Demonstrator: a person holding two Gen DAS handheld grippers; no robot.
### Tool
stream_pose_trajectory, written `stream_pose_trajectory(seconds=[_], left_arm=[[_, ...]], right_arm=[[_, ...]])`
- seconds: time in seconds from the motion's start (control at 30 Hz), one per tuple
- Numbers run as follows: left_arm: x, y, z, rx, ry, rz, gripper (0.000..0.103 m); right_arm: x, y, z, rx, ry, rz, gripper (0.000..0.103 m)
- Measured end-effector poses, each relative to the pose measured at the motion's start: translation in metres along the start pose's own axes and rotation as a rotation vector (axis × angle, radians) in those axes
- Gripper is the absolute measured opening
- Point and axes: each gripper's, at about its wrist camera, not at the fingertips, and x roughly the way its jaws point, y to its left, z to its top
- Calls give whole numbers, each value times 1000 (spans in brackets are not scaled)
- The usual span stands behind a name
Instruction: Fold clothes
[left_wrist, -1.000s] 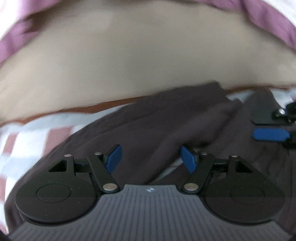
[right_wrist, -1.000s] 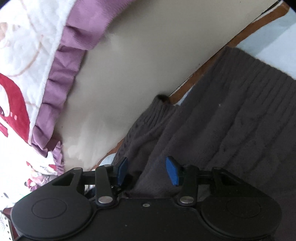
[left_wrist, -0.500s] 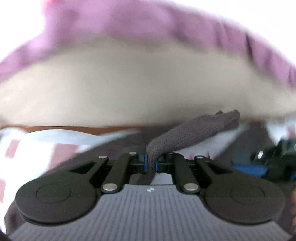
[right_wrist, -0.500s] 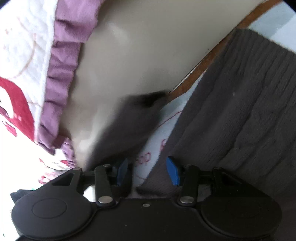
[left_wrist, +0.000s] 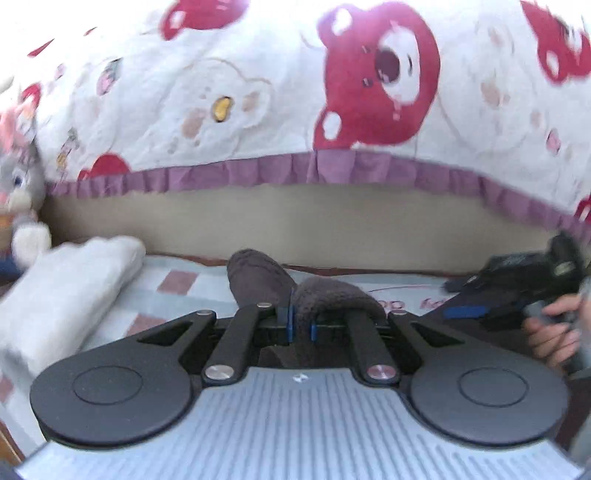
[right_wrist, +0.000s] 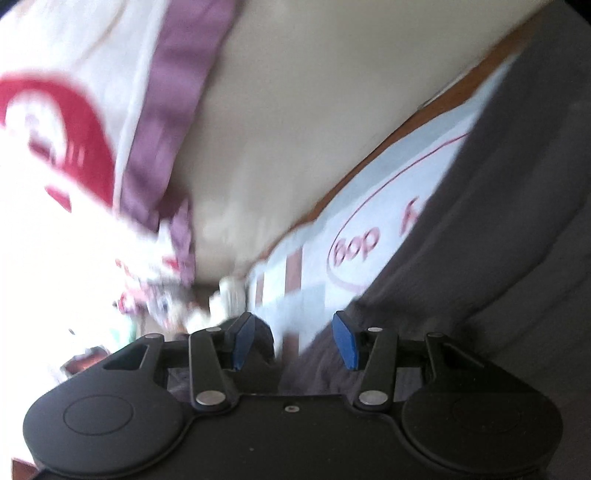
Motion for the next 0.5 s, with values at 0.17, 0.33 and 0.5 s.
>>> stream_pose_trajectory(seconds=[0.17, 0.33, 0.5], left_arm=[[-71, 41, -3, -92, -156, 130, 8], [-83, 64, -28, -60, -32, 294, 8], [-44, 78, -76, -269, 305, -30, 9]], right_arm=[[-5, 25, -19, -183, -88, -220, 54], [-4, 33, -36, -213, -62, -257, 54], [1, 60, -80, -201, 42, -172, 54]])
